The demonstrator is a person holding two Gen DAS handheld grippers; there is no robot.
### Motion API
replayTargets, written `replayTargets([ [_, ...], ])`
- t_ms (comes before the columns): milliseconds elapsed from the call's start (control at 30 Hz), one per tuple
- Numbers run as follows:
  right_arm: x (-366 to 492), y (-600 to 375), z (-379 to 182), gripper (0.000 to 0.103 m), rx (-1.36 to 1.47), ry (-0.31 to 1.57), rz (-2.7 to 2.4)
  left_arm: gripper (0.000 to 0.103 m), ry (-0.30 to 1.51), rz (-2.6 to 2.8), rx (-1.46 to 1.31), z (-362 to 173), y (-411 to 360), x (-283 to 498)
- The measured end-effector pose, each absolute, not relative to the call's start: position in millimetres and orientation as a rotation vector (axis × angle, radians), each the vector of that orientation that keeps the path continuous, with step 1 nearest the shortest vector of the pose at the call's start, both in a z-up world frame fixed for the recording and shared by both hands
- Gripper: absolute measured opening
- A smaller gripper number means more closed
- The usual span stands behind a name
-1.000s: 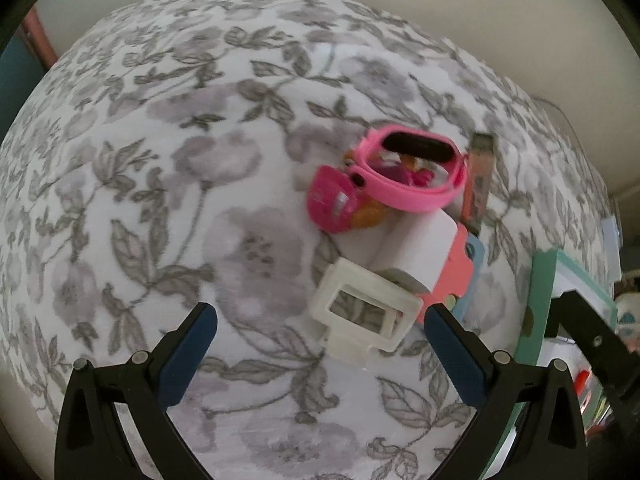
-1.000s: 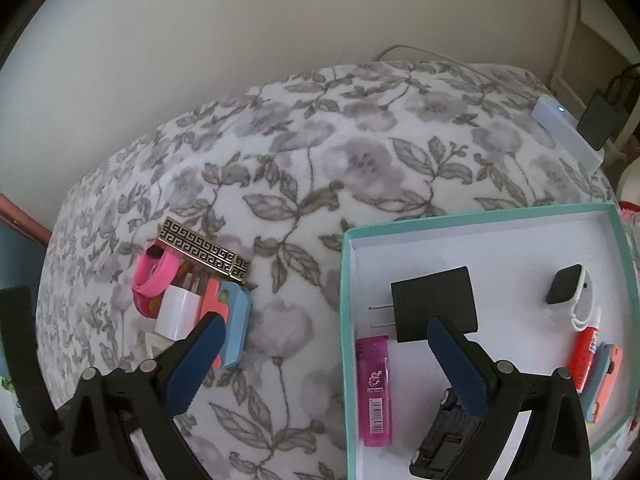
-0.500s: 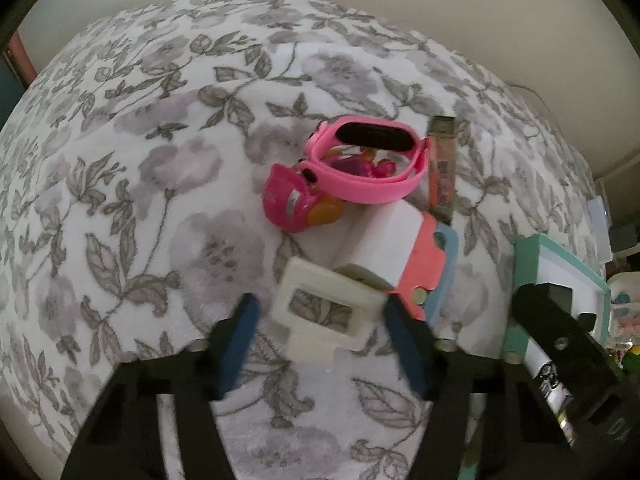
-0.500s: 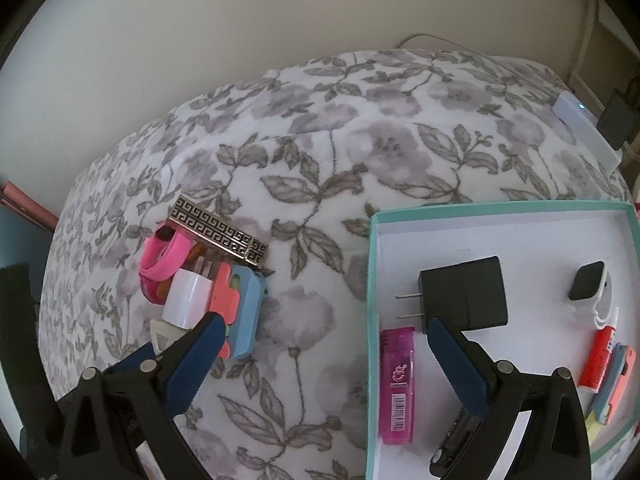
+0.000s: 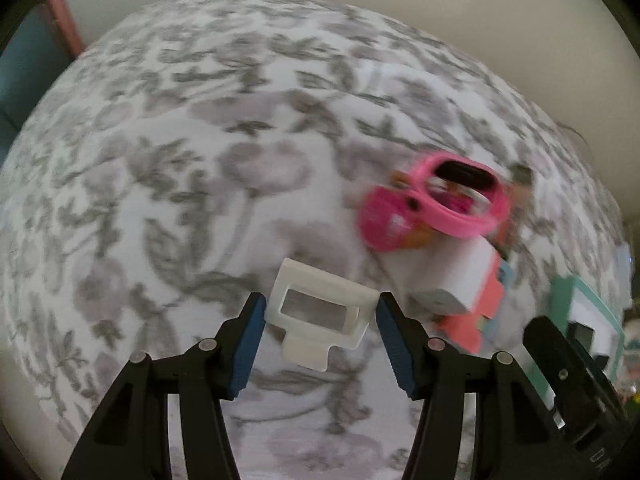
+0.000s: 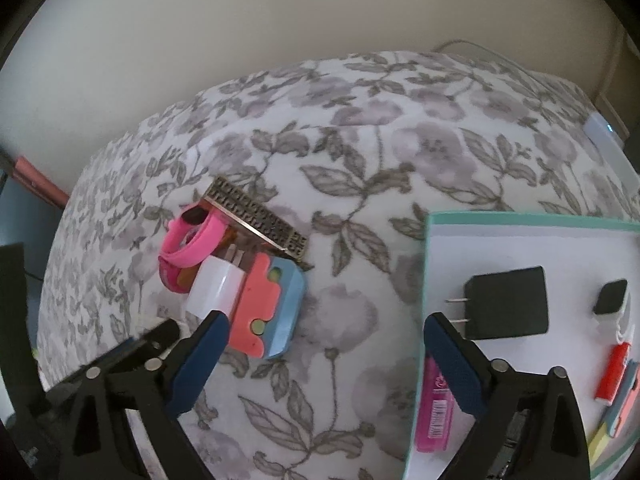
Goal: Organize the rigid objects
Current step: 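Grasp the white plastic frame with the left tool while the right tool grasps the pink-blue folding toy, then carry the white frame and pink-blue folding toy into the tray and release both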
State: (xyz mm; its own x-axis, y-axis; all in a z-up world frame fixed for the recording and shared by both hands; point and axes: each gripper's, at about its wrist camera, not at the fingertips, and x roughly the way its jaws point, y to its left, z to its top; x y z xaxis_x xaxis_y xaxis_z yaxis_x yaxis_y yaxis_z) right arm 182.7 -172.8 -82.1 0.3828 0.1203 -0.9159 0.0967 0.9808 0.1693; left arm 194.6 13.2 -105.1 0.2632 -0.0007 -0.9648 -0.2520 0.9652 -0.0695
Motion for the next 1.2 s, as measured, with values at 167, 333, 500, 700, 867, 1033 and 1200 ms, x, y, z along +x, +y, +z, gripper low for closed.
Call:
replayTargets([
  [167,187.2,-152.3,-90.3,0.091,0.137,1.199,0.051,0.059,1.273,0.245,-0.266,-100.9,31.2,192.7],
  [333,192.6,-138.8,-100.2,0.089,0.060,1.207,0.050,0.059,1.260,0.266,-0.299,-96.0,41.5,191.5],
  [500,201.9,-132.9,-111.4,0.088,0.078,1.226,0.057,0.059,1.260,0.276,-0.326,-95.4,49.2,191.3],
  [700,211.2,-118.4,-119.4,0.080,0.045,1.237,0.045,0.059,1.266,0.274,-0.331,-96.4,49.6,190.2],
  [867,213.1,-114.8,-120.6,0.050,0.002,1.226,0.004,0.059,1.278,0.276,-0.338,-99.9,49.7,191.2],
  [1033,208.3,-120.6,-120.3,0.047,0.021,1.246,0.002,0.059,1.281,0.270,-0.339,-99.2,48.2,192.2],
  [1200,195.5,-121.3,-120.1,0.047,0.013,1.257,0.008,0.059,1.272,0.259,-0.327,-94.2,44.2,191.5],
])
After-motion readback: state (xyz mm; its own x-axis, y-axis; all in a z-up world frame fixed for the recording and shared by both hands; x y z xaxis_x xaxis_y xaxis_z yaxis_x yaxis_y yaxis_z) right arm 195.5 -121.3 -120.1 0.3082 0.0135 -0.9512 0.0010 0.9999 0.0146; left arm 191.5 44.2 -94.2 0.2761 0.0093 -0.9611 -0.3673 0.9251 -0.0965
